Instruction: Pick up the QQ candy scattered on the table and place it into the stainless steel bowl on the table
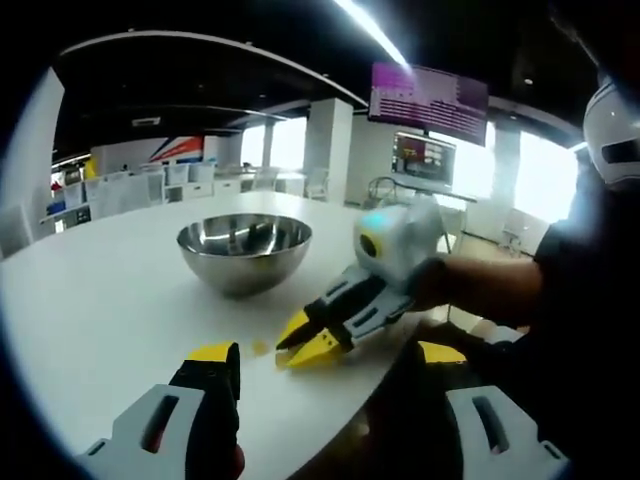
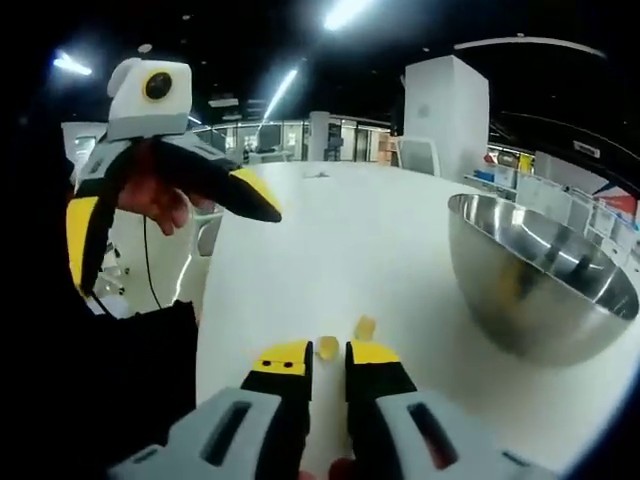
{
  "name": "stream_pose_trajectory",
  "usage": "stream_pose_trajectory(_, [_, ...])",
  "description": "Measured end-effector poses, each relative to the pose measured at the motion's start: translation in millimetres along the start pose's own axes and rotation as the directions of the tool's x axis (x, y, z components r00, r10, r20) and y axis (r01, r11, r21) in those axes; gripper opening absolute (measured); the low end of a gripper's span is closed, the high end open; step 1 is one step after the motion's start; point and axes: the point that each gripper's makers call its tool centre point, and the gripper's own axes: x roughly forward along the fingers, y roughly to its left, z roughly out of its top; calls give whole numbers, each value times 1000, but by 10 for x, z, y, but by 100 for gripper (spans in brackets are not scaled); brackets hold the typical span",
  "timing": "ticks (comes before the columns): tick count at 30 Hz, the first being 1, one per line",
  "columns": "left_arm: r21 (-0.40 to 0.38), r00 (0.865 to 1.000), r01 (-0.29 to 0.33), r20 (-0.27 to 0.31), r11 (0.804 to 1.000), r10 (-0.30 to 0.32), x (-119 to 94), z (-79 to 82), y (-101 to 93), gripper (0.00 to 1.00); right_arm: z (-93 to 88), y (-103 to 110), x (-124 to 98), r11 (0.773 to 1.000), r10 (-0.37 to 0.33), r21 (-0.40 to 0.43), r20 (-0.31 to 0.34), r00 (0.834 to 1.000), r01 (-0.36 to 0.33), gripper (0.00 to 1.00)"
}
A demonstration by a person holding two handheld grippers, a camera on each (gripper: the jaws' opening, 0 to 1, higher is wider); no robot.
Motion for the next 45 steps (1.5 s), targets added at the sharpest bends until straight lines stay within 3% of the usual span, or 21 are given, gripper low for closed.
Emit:
stream_pose_trajectory(18, [-11,1000,-3,-4,1000,3,-3,-43,14,70,22,2,78,1000,3,23,40,999,-4,8])
stream_pose_trajectory(29, [-13,1000,4,-4,1000,-4,34,-47,-1,70,43,9,12,999,2,33,59,998,-4,7])
stream_pose_trajectory(35, [-5,1000,12,-5,1000,-12,56,-27,-32,70,143,13,-170,1000,-4,29,83,997,2,7])
stream_pose_trajectory(45, [-1,1000,14,-8,1000,-14,93,-6,-45,70,408,-81,-850,999,-50,21,159,986,47,7])
